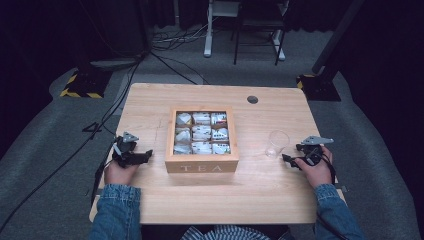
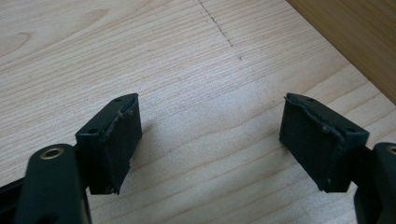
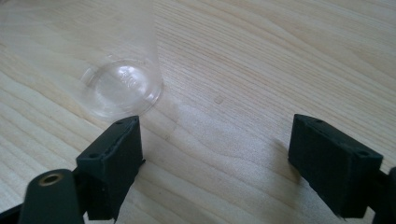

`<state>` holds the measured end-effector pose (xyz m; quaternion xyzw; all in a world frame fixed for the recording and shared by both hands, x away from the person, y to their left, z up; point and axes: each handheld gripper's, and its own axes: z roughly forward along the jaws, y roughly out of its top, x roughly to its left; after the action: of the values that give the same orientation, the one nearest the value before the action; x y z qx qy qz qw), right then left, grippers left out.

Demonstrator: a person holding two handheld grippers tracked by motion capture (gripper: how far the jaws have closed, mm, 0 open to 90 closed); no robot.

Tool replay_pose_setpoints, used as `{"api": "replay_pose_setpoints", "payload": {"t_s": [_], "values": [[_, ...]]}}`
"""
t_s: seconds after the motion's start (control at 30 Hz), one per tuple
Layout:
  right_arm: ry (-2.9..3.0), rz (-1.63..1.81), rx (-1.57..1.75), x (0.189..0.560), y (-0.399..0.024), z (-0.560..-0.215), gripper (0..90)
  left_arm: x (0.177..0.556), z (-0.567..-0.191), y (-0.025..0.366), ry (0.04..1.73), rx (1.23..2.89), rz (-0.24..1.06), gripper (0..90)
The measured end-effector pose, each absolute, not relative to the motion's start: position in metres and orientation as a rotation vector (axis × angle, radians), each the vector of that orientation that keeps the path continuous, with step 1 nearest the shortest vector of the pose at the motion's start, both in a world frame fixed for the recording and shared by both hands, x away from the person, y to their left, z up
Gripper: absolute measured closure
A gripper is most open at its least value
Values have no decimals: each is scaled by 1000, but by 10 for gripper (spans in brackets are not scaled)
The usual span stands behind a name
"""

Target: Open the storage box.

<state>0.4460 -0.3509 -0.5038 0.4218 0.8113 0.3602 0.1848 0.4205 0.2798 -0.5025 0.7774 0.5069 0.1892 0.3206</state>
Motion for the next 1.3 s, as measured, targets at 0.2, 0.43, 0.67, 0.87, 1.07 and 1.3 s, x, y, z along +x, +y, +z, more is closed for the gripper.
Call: {"api": "replay_pose_setpoints", "payload": {"t_s": [0.2,0.43,0.67,0.87,1.07,1.3], "values": [[2286,1015,1189,446,-351,-504,180,420,-499,281,1336,2057,464,260],[2287,1015,1189,446,-351,-504,180,415,-483,285,1312,2025,461,268],[2287,1015,1189,446,-351,-504,180,407,-464,285,1281,1983,457,277],[2287,1015,1189,446,-351,-504,180,401,-450,284,1259,1958,457,281],[2287,1015,1189,446,-351,-504,180,397,-438,278,1234,1955,468,285],[2287,1015,1189,446,-351,-504,180,390,-421,268,1177,1959,461,288]]}}
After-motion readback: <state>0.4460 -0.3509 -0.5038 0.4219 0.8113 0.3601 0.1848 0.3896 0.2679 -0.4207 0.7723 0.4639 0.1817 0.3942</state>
